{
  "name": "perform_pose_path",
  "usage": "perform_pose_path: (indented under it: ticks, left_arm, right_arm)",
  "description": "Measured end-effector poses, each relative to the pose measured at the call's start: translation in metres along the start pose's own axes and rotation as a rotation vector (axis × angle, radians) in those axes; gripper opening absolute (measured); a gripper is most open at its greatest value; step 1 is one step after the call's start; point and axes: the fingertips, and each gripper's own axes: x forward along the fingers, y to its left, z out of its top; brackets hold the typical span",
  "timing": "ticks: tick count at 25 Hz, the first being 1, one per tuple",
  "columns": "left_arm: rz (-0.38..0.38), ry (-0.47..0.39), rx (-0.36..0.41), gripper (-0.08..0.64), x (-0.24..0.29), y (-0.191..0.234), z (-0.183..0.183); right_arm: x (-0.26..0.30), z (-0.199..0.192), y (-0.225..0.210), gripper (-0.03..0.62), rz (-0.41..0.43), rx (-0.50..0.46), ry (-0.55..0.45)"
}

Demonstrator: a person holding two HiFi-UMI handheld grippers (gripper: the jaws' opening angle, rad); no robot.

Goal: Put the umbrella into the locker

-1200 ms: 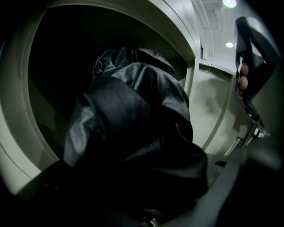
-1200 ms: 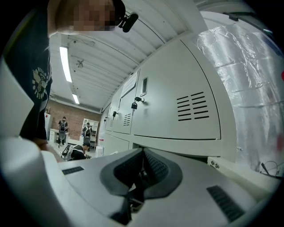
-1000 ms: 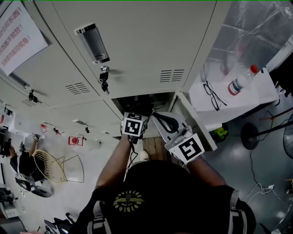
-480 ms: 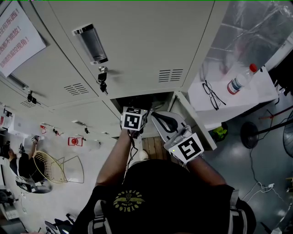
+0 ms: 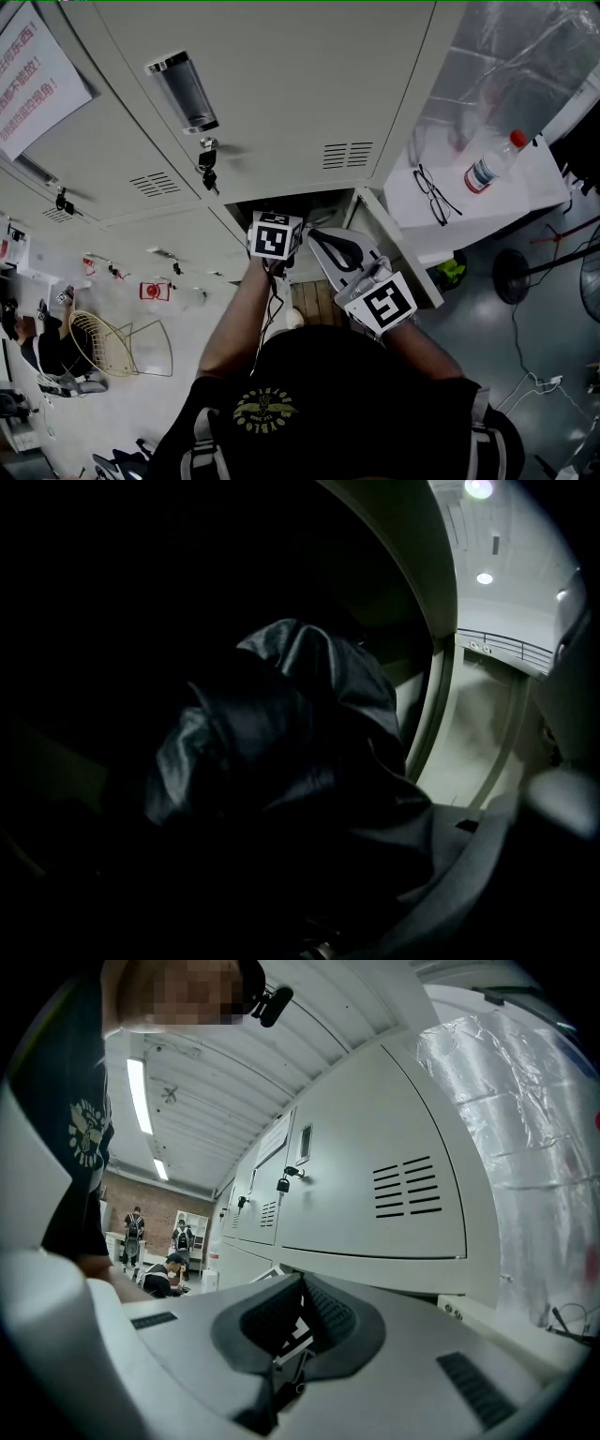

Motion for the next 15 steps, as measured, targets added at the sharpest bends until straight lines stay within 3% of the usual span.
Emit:
perform_pose_path:
  ticks: [5, 15]
  left_arm:
    - [0.018, 0.003, 0.005, 0.295, 0.005, 0.005, 0.004]
    - [0.058, -0.009, -0.079, 0.299, 0.014, 0.022, 0.009]
  right_arm:
    - [-0.001, 0.0, 0.0, 0.031, 0.003, -0.002, 0.002]
    - [-0.003, -0.001, -0.002, 0.031, 0.002, 0.01, 0.002]
